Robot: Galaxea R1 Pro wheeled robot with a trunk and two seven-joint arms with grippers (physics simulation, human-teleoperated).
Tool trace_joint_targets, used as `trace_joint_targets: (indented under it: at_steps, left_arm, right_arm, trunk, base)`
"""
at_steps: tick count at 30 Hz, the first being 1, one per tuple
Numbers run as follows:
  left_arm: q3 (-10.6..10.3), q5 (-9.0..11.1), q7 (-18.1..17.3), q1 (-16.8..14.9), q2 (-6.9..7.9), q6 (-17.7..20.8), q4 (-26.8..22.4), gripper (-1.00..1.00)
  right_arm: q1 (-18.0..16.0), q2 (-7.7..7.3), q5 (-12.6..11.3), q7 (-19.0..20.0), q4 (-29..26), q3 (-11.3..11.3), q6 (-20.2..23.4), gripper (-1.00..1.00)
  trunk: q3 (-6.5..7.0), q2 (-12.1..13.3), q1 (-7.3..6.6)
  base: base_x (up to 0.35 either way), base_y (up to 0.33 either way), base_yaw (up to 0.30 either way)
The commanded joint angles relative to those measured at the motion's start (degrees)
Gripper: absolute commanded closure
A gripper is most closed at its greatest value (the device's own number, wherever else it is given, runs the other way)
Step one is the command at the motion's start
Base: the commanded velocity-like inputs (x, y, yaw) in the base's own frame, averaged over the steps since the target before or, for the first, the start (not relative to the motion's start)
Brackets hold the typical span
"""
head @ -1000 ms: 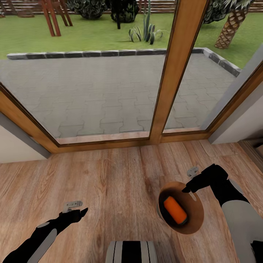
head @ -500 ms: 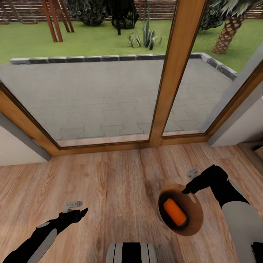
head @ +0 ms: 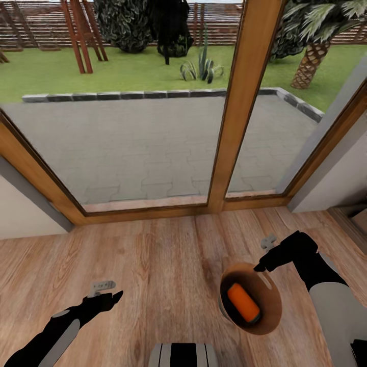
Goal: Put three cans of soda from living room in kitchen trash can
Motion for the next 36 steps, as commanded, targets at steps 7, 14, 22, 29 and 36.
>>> trace_joint_targets:
  at_steps: [7, 14, 22, 29, 36]
  left_arm:
    - [0.0, 0.0, 0.0, 0.0, -0.03, 0.1, 0.0, -1.0]
    - [0.0, 0.0, 0.0, 0.0, -0.03, 0.1, 0.0, -1.0]
    - [-0.1, 0.1, 0.0, 0.0, -0.03, 0.1, 0.0, -1.0]
    - [-0.5, 0.1, 0.0, 0.0, -0.45, 0.1, 0.4, -1.0]
    - [-0.6, 0.0, 0.0, 0.0, -1.5, 0.1, 1.9, -1.0]
  right_arm:
    - [0.0, -0.11, 0.0, 0.2, -0.1, -0.3, 0.0, -1.0]
    - [0.0, -0.31, 0.0, 0.6, -0.3, -0.8, 0.0, -1.0]
    - [0.0, -0.42, 0.0, 0.7, -0.3, -1.2, 0.0, -1.0]
    - [0.0, -0.43, 0.0, 0.7, -0.3, -1.2, 0.0, -1.0]
    - [0.0, -0.43, 0.0, 0.7, -0.3, -1.1, 0.0, -1.0]
  trunk:
    - [1.26, 2.8, -1.54]
    - [2.52, 5.6, -3.08]
    - [3.95, 8.8, -4.84]
    - [5.21, 11.6, -6.37]
    - [6.47, 14.5, -7.91]
  base:
    - [0.0, 0.0, 0.0]
    - [0.0, 0.0, 0.0]
    - [0.0, 0.0, 0.0]
    - [0.0, 0.0, 0.0]
    - [0.0, 0.0, 0.0]
